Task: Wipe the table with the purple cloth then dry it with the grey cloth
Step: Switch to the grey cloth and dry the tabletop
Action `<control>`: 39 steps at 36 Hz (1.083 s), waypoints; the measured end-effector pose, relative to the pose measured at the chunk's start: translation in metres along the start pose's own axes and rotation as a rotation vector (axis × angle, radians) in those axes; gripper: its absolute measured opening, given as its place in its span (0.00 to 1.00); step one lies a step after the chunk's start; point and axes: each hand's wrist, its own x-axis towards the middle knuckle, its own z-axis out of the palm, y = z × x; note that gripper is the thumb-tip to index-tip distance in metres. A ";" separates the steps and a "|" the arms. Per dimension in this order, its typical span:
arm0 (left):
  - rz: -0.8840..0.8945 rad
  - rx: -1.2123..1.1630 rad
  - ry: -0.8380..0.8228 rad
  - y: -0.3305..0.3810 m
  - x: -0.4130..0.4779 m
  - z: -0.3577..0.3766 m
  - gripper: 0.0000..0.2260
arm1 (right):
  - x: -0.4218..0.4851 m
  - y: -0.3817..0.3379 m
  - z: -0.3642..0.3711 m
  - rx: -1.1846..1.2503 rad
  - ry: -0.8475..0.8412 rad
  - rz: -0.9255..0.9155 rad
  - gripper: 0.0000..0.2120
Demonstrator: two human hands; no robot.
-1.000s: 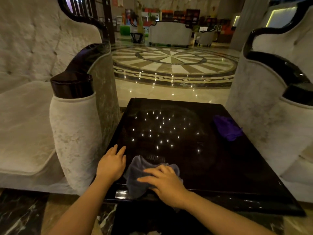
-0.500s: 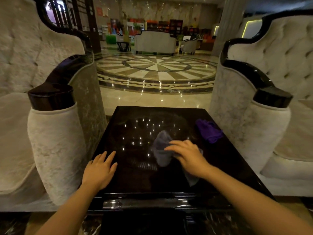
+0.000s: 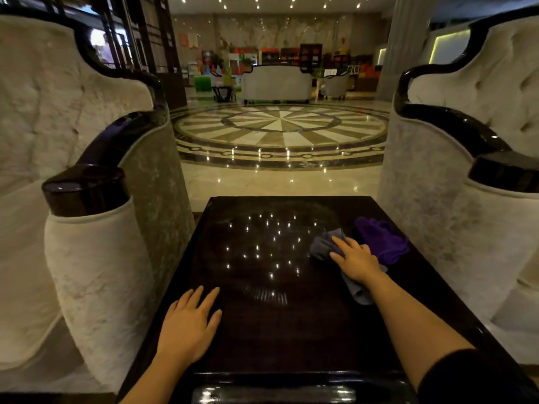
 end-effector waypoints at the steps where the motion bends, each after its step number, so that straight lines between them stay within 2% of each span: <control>1: -0.004 -0.001 0.009 0.002 -0.002 0.002 0.24 | -0.003 0.003 0.005 -0.004 -0.003 0.030 0.24; 3: -0.003 0.011 0.005 0.000 -0.003 0.001 0.24 | -0.006 0.003 0.014 0.001 0.029 0.059 0.23; 4: 0.028 0.019 -0.056 0.015 -0.023 0.012 0.24 | -0.038 0.021 0.019 -0.041 -0.005 0.118 0.22; 9: 0.027 0.008 -0.015 0.016 -0.019 0.011 0.24 | -0.042 0.018 0.020 -0.007 0.037 0.034 0.21; 10: 0.063 0.023 -0.039 0.026 -0.033 0.009 0.24 | -0.071 0.026 0.015 -0.014 0.031 0.061 0.20; 26: -0.009 0.014 -0.008 -0.002 -0.004 -0.004 0.23 | -0.142 -0.075 0.053 0.036 0.014 -0.475 0.19; 33: -0.002 0.008 -0.037 0.004 -0.007 -0.006 0.22 | -0.197 -0.094 0.061 0.020 0.005 -0.597 0.18; 39: 0.005 -0.012 -0.055 0.003 -0.005 -0.006 0.23 | -0.213 -0.102 0.052 0.033 -0.080 -0.741 0.18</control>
